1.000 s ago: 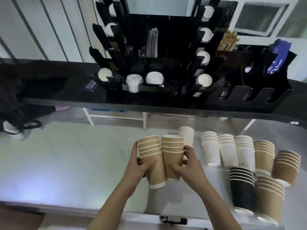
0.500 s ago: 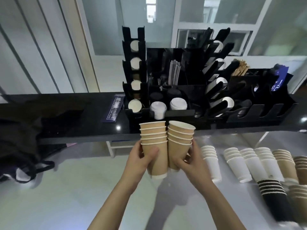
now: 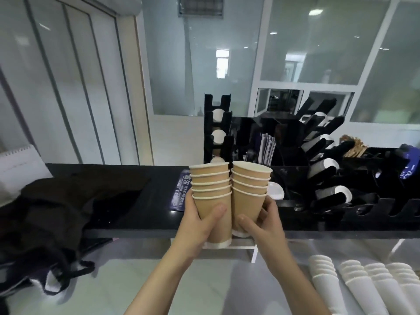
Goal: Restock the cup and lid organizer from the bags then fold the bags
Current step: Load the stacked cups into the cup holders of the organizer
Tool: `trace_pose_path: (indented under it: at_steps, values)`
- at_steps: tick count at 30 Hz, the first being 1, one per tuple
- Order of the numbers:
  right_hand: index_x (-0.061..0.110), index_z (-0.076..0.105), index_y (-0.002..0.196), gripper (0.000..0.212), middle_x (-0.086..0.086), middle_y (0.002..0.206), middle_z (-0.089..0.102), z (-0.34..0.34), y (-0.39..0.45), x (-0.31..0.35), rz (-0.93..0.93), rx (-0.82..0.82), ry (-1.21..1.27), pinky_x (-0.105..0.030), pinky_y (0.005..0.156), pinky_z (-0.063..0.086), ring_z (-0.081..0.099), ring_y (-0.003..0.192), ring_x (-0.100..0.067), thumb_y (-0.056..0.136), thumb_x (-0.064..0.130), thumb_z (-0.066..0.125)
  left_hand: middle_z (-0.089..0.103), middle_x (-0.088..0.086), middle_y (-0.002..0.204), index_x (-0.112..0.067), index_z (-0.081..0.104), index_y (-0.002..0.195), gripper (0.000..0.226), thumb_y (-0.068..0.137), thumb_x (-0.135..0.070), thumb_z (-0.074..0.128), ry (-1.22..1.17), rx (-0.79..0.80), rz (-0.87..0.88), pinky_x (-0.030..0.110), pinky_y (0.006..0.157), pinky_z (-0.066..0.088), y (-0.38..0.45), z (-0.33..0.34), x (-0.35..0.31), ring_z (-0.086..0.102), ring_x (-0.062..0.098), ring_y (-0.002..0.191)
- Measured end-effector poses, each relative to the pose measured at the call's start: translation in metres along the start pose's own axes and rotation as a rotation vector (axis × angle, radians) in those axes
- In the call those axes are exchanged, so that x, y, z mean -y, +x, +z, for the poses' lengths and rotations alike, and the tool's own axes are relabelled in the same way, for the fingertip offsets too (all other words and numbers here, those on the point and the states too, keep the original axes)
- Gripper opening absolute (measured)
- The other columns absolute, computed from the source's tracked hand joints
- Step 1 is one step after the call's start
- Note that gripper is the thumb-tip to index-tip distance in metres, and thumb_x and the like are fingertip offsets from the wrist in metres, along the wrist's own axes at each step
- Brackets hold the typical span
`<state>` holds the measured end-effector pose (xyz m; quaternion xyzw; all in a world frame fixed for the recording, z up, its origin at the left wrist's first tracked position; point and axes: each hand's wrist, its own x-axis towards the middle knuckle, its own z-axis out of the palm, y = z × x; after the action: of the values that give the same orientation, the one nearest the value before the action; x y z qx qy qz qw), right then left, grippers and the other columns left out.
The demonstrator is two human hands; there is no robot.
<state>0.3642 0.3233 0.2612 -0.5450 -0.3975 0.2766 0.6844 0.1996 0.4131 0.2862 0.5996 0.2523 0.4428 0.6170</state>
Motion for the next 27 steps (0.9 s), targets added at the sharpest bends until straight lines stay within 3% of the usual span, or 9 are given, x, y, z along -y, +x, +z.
trace_pose_path:
  at_steps: [2,5,9,11,14,18,21,24,27]
  values:
    - [0.031,0.039,0.149,0.076,0.004,0.127,0.071,0.007,0.012,0.006,-0.015,0.042,-0.004,-0.034,0.087,0.061,0.070,0.115,-0.014,0.089,0.006,0.079,0.069,-0.020,0.121,-0.040,0.038,0.141,0.069,0.088,-0.025,0.079,0.004,0.003,0.029,0.030,0.093,0.059,0.010,-0.002,-0.008,0.068,0.007,0.113]
    - [0.039,0.035,0.151,0.086,0.008,0.132,0.067,0.014,0.031,0.017,-0.030,0.071,-0.051,-0.037,0.094,0.061,0.068,0.118,-0.013,0.081,0.020,0.081,0.067,-0.020,0.123,-0.041,0.033,0.145,0.076,0.086,-0.031,0.079,0.023,-0.012,0.051,0.024,0.086,0.059,0.027,-0.006,-0.020,0.067,0.004,0.112]
    - [0.040,0.041,0.146,0.079,0.015,0.129,0.064,0.014,0.063,0.042,-0.148,0.016,-0.115,-0.036,0.089,0.062,0.067,0.115,-0.009,0.083,0.019,0.085,0.068,-0.020,0.122,-0.041,0.042,0.143,0.083,0.075,-0.046,0.088,0.051,-0.144,0.102,0.040,0.096,0.056,0.054,-0.014,-0.037,0.068,0.004,0.111]
    - [0.036,0.042,0.144,0.075,0.013,0.129,0.063,0.012,0.084,0.057,-0.201,-0.023,-0.129,-0.034,0.086,0.062,0.067,0.112,-0.008,0.086,0.012,0.083,0.070,-0.016,0.119,-0.037,0.048,0.139,0.076,0.073,-0.041,0.087,0.034,-0.207,0.123,0.045,0.096,0.057,0.072,-0.021,-0.046,0.070,0.008,0.108]
    - [0.036,0.043,0.135,0.068,0.013,0.127,0.058,0.008,0.124,0.081,-0.265,-0.106,-0.196,-0.033,0.083,0.060,0.064,0.109,-0.007,0.084,0.015,0.084,0.070,-0.007,0.120,-0.035,0.050,0.135,0.072,0.073,-0.038,0.086,-0.020,-0.291,0.134,0.048,0.096,0.057,0.107,-0.030,-0.058,0.071,0.013,0.106]
    - [0.032,0.048,0.131,0.061,0.013,0.123,0.059,0.009,0.187,0.111,-0.320,-0.185,-0.318,-0.028,0.076,0.055,0.063,0.106,-0.008,0.082,0.028,0.085,0.065,-0.005,0.124,-0.030,0.042,0.141,0.071,0.083,-0.034,0.083,0.009,-0.311,0.166,0.040,0.092,0.056,0.158,-0.030,-0.068,0.067,0.015,0.110]
    - [0.033,0.051,0.134,0.058,0.010,0.123,0.059,0.015,0.235,0.132,-0.366,-0.179,-0.453,-0.033,0.082,0.055,0.062,0.104,-0.012,0.085,0.041,0.080,0.064,-0.006,0.125,-0.031,0.041,0.140,0.070,0.084,-0.037,0.082,0.055,-0.277,0.152,0.033,0.083,0.055,0.191,-0.026,-0.068,0.067,0.013,0.108]
    - [0.026,0.053,0.138,0.058,-0.001,0.128,0.055,0.024,0.280,0.146,-0.396,-0.159,-0.618,-0.032,0.082,0.049,0.056,0.103,-0.017,0.088,0.042,0.076,0.065,-0.005,0.123,-0.029,0.042,0.139,0.066,0.086,-0.037,0.080,0.049,-0.222,0.112,0.026,0.076,0.053,0.215,-0.022,-0.066,0.068,0.011,0.105]
    - [0.023,0.051,0.138,0.059,-0.003,0.118,0.057,0.031,0.314,0.157,-0.382,-0.154,-0.697,-0.026,0.070,0.047,0.056,0.087,-0.010,0.088,0.040,0.076,0.065,-0.006,0.120,-0.027,0.044,0.137,0.057,0.090,-0.036,0.075,0.053,-0.197,0.102,0.022,0.073,0.053,0.234,-0.015,-0.066,0.067,0.009,0.102]
